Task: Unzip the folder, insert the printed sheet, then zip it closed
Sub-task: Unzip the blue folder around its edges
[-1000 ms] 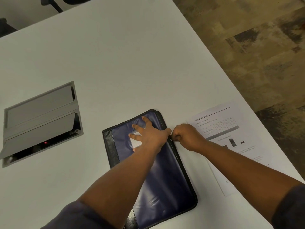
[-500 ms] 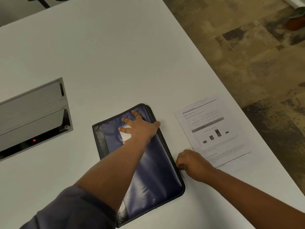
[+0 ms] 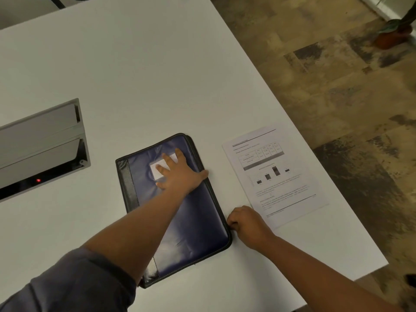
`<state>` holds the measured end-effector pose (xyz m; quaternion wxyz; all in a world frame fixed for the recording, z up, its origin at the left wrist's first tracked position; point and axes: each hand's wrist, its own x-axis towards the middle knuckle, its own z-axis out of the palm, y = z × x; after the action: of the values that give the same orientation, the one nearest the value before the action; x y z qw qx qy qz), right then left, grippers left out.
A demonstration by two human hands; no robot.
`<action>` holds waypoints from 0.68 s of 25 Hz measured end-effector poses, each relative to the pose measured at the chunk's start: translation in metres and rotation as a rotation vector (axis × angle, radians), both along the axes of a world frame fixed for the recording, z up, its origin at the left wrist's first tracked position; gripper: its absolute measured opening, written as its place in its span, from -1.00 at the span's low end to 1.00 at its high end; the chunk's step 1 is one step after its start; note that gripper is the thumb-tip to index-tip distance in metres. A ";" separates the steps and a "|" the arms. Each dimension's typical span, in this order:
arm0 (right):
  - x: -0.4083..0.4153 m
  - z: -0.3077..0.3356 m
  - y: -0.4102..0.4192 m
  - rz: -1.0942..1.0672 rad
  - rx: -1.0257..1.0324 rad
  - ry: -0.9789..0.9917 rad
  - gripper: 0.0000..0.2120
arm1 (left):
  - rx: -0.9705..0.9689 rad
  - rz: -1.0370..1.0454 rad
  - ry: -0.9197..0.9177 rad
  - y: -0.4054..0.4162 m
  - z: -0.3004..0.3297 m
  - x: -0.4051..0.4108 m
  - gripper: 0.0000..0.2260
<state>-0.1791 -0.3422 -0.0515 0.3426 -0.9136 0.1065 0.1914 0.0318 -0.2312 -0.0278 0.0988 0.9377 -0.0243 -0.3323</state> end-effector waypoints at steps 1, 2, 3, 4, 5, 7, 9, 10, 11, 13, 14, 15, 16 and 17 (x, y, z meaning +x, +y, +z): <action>0.000 -0.001 0.000 -0.008 0.010 -0.013 -0.81 | 0.011 -0.029 0.003 0.005 0.001 -0.017 0.16; 0.000 -0.002 0.000 -0.016 0.017 -0.023 -0.81 | 0.022 -0.039 0.017 0.009 0.002 -0.035 0.16; -0.001 -0.003 0.000 -0.025 0.020 -0.032 -0.82 | 0.035 -0.038 0.037 0.011 0.002 -0.053 0.16; -0.002 -0.004 0.001 -0.036 0.024 -0.042 -0.82 | 0.051 -0.032 0.058 0.013 0.001 -0.070 0.18; -0.003 -0.004 0.001 -0.048 0.028 -0.052 -0.83 | 0.068 -0.025 0.073 0.014 0.001 -0.085 0.19; -0.005 -0.004 0.001 -0.056 0.036 -0.063 -0.85 | 0.093 0.002 0.095 0.015 -0.004 -0.106 0.22; -0.007 -0.004 0.002 -0.065 0.060 -0.081 -0.85 | 0.091 0.045 0.106 0.015 -0.008 -0.116 0.24; -0.008 -0.004 0.002 -0.075 0.069 -0.087 -0.84 | 0.078 0.067 0.110 0.014 -0.009 -0.119 0.24; -0.008 -0.004 0.002 -0.089 0.071 -0.085 -0.83 | 0.064 0.087 0.117 0.013 -0.010 -0.120 0.24; -0.010 -0.004 0.003 -0.126 0.068 -0.088 -0.83 | 0.049 0.111 0.124 0.012 -0.010 -0.121 0.25; -0.012 -0.005 0.004 -0.143 0.068 -0.094 -0.83 | 0.054 0.115 0.127 0.011 -0.009 -0.120 0.27; -0.014 -0.006 0.005 -0.157 0.066 -0.098 -0.83 | 0.066 0.114 0.129 0.011 -0.008 -0.120 0.28; -0.017 -0.007 0.006 -0.168 0.062 -0.100 -0.83 | 0.081 0.107 0.129 0.009 -0.007 -0.120 0.29; -0.019 -0.008 0.008 -0.176 0.058 -0.099 -0.83 | 0.095 0.097 0.128 0.008 -0.007 -0.119 0.30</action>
<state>-0.1984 -0.3341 -0.0597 0.3891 -0.8988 0.1637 0.1185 -0.0876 -0.2228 -0.0344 0.0716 0.9181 0.0433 -0.3873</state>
